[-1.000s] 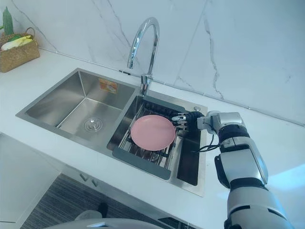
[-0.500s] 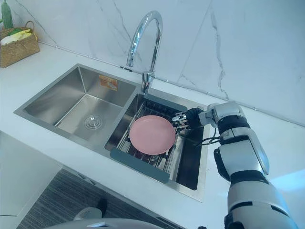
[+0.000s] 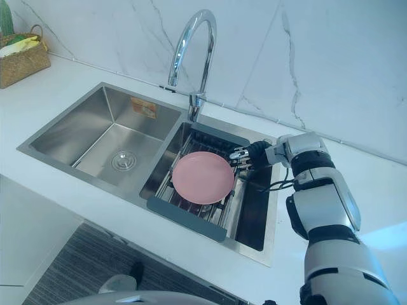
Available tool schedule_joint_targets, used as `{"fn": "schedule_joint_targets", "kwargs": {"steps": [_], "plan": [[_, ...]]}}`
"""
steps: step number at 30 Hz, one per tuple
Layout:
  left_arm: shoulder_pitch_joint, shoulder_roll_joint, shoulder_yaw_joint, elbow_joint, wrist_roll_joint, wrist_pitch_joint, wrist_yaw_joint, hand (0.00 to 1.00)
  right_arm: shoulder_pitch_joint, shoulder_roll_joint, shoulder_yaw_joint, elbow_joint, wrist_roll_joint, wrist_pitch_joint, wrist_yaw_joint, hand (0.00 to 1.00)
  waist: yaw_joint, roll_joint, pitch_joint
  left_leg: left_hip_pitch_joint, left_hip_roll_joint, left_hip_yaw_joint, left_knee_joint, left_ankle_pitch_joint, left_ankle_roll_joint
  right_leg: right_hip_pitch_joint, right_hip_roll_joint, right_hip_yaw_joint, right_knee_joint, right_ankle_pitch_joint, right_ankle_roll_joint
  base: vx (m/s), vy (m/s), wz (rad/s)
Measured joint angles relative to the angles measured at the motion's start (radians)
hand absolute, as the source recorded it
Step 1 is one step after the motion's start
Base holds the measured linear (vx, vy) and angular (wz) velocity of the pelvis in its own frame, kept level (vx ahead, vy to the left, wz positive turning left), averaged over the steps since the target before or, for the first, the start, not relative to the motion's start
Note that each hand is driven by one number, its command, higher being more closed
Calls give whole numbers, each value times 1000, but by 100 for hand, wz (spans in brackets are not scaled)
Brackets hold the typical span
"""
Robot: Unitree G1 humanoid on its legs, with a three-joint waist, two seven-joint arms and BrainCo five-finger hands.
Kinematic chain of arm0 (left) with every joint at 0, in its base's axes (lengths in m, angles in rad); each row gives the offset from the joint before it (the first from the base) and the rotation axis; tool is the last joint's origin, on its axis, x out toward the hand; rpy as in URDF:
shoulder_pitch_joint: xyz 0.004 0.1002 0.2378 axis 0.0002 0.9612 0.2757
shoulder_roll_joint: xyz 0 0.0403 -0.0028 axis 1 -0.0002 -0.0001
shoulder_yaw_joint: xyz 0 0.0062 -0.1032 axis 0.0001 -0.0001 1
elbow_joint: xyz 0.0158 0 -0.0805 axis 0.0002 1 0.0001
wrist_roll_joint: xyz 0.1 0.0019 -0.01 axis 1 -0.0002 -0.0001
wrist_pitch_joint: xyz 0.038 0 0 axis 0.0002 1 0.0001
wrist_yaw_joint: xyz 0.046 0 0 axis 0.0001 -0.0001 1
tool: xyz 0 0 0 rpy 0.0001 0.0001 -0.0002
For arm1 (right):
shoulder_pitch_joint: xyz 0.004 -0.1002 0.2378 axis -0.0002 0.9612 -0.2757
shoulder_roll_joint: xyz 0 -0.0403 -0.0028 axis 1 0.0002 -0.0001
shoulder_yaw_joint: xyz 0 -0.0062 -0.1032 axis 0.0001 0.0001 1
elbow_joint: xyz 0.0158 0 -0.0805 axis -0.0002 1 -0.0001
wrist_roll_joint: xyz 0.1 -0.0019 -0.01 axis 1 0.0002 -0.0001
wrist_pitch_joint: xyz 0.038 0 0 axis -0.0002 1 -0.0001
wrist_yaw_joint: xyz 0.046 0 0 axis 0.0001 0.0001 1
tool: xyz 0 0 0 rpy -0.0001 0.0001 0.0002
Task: Walk over to the sink, pick up the cup, carry it to the dishwasher, place the cup inside the dishwasher, then close the dishwasher door
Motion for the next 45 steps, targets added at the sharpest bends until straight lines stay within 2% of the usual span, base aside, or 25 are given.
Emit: {"fn": "schedule_joint_targets", "kwargs": {"steps": [7,13,16,19,21,23,28,29,32,33,36,37,42,45], "plan": [[0,0,0,0,1,-14,-3,0,-9,0,4,-13,-9,-2,54,0,7,11,9,9,6,22,0,0,0,0,3,21,0,-2,-4,-15,-19,-7],[-8,0,-10,1,-1,-14,-56,0,-22,4,29,-39,26,8,72,0,1,18,14,13,12,39,0,5,-7,-5,5,47,8,-5,-8,-3,-31,-7],[-11,-1,-32,1,-10,7,-119,0,-34,4,29,-39,48,33,72,0,-2,30,16,14,15,50,0,5,-8,-11,6,53,13,-5,-8,-19,-28,-8],[-18,-2,-50,4,-26,53,-167,0,-45,7,28,-42,56,44,78,0,-4,39,17,10,17,51,1,12,-19,-22,4,72,20,-5,-8,-18,-29,-10],[-21,-2,-51,8,-43,72,-179,0,-45,10,28,-42,70,46,75,0,-8,41,16,11,17,51,1,15,-24,-22,3,72,22,-5,-8,-27,-43,-1],[-25,-2,-58,10,-43,83,-194,0,-40,10,28,-41,144,66,36,0,-19,41,17,11,19,51,1,17,-27,-22,5,72,22,-5,-8,-24,-45,-1],[-30,-3,-61,10,-43,97,-204,0,-15,12,-8,-38,216,69,13,0,-33,47,15,11,21,50,1,25,-39,-23,5,72,23,-5,-8,-22,-44,-3],[-30,-3,-65,10,-43,104,-204,0,-8,15,-22,-37,216,66,14,100,-33,49,15,11,22,50,1,27,-41,-23,5,71,24,-5,-8,-18,-47,-1],[-30,-3,-79,11,-43,113,-205,0,-6,32,-40,-35,150,29,37,100,-36,53,15,13,26,49,1,27,-41,-23,9,70,28,-5,-8,-22,-43,1],[-30,-3,-79,11,-43,113,-205,0,-7,41,-42,-34,91,-11,65,100,-37,53,15,13,28,49,1,27,-41,-22,11,68,29,-5,-8,-34,-52,7],[-30,-3,-80,12,-43,111,-204,0,-10,43,-36,-35,-17,-93,137,100,-30,53,15,11,28,47,1,28,-41,-19,13,62,31,-5,-8,-34,-35,11],[-30,-3,-80,13,-43,111,-204,0,-10,43,-31,-36,-29,-106,145,100,-29,53,15,10,28,47,1,27,-41,-18,13,59,31,-5,-8,-40,-29,11],[-30,-3,-80,17,-43,110,-204,0,-30,42,63,-39,-53,-180,142,100,-22,53,15,3,27,47,1,27,-40,-16,14,43,31,-5,-8,-50,-20,11],[-30,-3,-78,16,-42,109,-204,0,-30,45,107,-39,-54,-225,106,100,-11,52,19,-7,26,47,1,27,-39,-20,16,43,28,-5,-8,-73,-14,9]]}}
